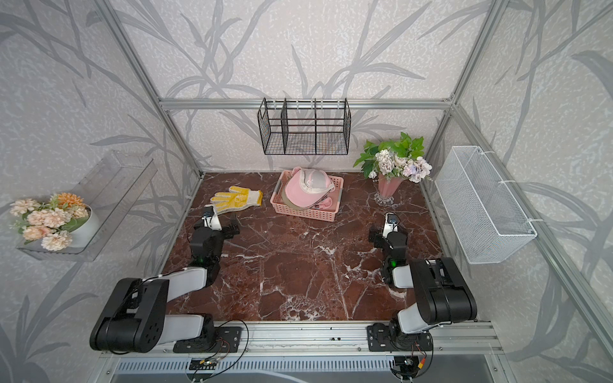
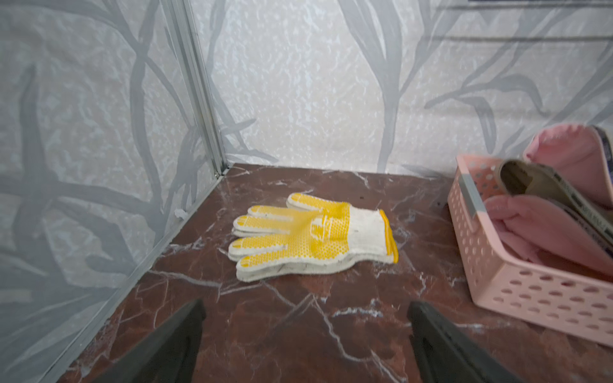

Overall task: Turn the baseball cap inside out
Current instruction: Pick up the baseball cap from the basket.

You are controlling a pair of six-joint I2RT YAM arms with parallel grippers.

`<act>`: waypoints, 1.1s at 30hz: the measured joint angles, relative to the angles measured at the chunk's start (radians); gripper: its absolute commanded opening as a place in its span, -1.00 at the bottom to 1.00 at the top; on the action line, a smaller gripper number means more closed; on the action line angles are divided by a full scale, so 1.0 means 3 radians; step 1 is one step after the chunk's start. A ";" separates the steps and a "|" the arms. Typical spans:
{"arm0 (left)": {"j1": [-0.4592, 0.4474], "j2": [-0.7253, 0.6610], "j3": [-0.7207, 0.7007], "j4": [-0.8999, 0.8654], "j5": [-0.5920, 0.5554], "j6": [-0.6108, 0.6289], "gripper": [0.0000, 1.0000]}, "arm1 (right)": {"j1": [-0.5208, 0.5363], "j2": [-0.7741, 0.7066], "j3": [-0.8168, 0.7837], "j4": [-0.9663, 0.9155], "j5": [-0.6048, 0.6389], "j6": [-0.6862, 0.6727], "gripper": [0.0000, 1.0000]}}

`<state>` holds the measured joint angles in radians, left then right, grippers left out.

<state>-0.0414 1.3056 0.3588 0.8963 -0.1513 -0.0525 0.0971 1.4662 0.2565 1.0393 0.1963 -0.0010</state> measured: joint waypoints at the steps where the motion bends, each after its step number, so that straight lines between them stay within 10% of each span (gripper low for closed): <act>1: -0.0013 -0.0056 0.0058 -0.0092 -0.0003 -0.0056 1.00 | 0.0079 -0.0111 0.0015 -0.0069 0.0070 -0.0042 0.98; 11: -0.0802 -0.0031 0.0830 -0.1097 0.0097 -0.0327 0.99 | 0.0308 -0.1179 0.0712 -0.1863 0.0223 0.0460 0.98; 23: -0.1859 0.1345 0.2645 -0.2018 0.0427 0.0019 0.99 | 0.0336 -0.1021 0.1002 -0.3201 -0.0633 0.1250 0.98; 33: -0.2153 0.2605 0.4341 -0.2670 0.0310 0.0436 0.45 | 0.0361 -0.0893 0.1050 -0.3451 -0.0958 0.1479 0.98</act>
<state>-0.6872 2.0872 1.6611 0.0952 -0.0582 0.0784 0.2054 1.1984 0.5716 0.0040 -0.0910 0.4427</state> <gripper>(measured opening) 0.758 0.990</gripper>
